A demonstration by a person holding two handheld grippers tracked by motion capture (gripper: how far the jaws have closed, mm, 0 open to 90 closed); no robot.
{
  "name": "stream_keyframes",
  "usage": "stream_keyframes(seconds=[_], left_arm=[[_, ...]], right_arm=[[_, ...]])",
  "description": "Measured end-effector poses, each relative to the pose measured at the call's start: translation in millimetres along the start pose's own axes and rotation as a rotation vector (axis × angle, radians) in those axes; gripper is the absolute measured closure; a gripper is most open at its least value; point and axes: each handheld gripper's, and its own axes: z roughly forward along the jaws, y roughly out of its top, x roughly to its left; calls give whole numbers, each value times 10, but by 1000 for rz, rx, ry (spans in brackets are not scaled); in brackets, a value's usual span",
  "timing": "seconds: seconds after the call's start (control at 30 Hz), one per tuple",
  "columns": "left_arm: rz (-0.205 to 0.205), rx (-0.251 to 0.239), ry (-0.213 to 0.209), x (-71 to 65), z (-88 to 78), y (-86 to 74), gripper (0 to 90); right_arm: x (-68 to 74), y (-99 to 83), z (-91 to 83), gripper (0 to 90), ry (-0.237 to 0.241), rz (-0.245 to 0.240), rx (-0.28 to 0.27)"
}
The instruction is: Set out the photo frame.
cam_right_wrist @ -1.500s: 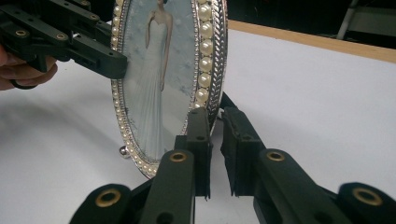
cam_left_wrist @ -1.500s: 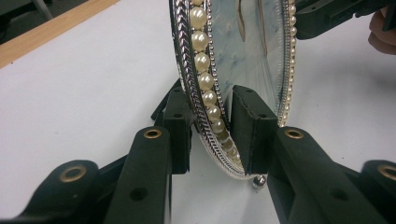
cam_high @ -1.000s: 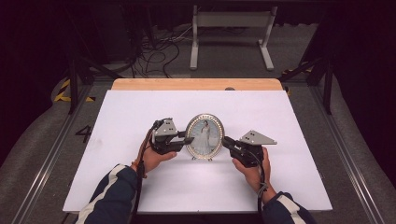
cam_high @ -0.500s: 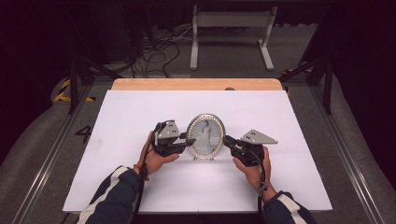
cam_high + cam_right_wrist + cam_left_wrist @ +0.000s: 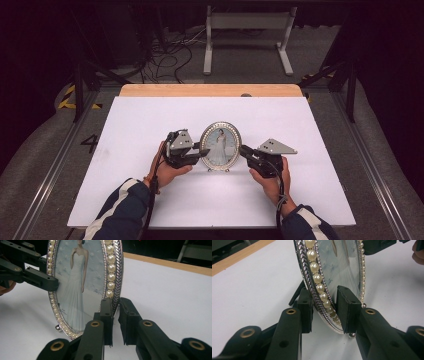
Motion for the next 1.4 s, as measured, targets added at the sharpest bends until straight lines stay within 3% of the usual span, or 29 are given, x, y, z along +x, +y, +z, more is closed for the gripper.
stream_keyframes(seconds=[0.4,1.07,1.4], left_arm=[[21,6,0,13,-24,-29,655],[44,-14,13,6,-114,-37,563],[69,-1,29,-18,-136,-47,455]], right_arm=[[24,-11,-2,790,-4,-44,25],[43,-9,-26,764,-7,-78,43],[29,11,-46,656,-3,-127,80]])
